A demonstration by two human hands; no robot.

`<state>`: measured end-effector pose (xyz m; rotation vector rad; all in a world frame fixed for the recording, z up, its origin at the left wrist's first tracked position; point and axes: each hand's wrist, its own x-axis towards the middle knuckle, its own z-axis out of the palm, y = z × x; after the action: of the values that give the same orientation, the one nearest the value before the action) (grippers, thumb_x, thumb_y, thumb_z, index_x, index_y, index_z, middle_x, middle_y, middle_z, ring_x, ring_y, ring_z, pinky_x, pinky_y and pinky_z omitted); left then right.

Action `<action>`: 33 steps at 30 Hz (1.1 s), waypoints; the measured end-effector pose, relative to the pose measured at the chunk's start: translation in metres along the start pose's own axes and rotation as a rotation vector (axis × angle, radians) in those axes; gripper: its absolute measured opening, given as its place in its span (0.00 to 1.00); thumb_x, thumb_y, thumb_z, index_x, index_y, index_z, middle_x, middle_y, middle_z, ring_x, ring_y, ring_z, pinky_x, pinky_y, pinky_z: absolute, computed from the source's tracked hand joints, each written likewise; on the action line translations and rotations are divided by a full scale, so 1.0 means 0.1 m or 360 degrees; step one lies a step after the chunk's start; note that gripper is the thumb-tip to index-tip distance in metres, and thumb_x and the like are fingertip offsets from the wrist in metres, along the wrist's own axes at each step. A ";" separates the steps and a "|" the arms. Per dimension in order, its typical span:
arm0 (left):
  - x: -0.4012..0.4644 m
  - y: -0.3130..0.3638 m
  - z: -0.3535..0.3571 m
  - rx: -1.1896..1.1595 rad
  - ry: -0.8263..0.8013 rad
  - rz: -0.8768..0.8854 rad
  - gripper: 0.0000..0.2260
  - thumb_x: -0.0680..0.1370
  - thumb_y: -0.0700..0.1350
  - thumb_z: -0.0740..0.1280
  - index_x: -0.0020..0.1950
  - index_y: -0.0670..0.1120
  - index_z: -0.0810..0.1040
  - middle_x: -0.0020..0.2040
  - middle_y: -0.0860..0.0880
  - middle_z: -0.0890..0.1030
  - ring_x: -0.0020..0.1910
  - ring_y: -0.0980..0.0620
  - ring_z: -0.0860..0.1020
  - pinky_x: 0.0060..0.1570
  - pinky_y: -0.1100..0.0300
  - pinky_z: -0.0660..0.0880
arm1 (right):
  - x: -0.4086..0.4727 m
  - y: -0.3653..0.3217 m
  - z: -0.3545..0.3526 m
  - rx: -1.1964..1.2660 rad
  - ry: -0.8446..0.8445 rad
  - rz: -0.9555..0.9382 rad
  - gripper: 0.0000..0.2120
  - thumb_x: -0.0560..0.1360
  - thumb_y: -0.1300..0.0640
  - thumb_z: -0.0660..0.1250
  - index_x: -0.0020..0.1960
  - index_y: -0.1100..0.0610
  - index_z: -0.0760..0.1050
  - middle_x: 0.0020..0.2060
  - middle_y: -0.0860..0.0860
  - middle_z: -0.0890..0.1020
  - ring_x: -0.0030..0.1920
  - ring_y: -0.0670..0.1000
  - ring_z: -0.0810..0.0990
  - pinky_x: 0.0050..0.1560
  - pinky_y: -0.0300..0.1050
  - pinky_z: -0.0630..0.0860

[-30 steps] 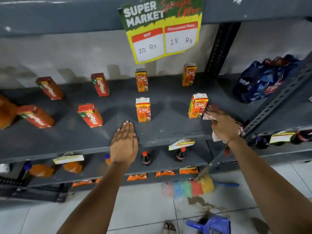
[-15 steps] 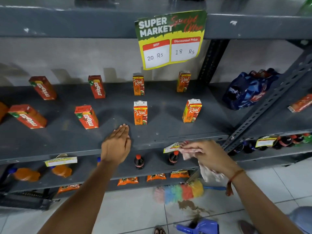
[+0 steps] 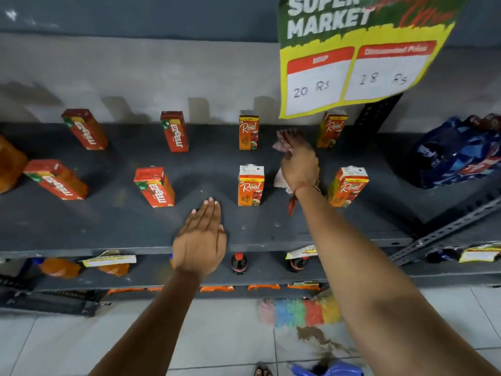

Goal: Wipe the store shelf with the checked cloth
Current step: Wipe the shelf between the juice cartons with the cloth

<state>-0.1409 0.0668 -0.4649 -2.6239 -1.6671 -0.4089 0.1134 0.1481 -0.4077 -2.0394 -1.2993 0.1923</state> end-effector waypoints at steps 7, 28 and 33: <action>0.02 -0.01 0.08 0.0024 0.0001 -0.0019 0.24 0.78 0.47 0.52 0.71 0.39 0.69 0.70 0.42 0.72 0.69 0.46 0.71 0.71 0.54 0.58 | 0.54 0.20 0.49 -0.0616 -0.0293 -0.0236 0.27 0.74 0.54 0.56 0.73 0.51 0.65 0.73 0.56 0.68 0.73 0.62 0.65 0.69 0.60 0.66; 0.00 0.00 -0.05 -0.0001 -0.0110 -0.0020 0.25 0.78 0.48 0.50 0.72 0.39 0.68 0.71 0.43 0.71 0.71 0.48 0.69 0.71 0.50 0.65 | -0.28 0.30 0.20 -0.0444 -0.0520 -0.0228 0.34 0.72 0.64 0.62 0.76 0.51 0.61 0.77 0.53 0.61 0.78 0.57 0.56 0.74 0.59 0.62; -0.02 0.01 -0.08 0.0062 -0.0150 0.0000 0.26 0.79 0.49 0.47 0.73 0.39 0.65 0.72 0.42 0.69 0.72 0.47 0.67 0.72 0.51 0.62 | -0.73 0.23 -0.05 -0.0474 -0.0547 -0.0207 0.30 0.73 0.65 0.61 0.74 0.49 0.65 0.75 0.52 0.66 0.74 0.60 0.65 0.68 0.60 0.70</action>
<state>-0.1425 0.0635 -0.4574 -2.6544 -1.6825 -0.2540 0.0970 0.0781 -0.4358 -2.2261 -1.7558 0.3163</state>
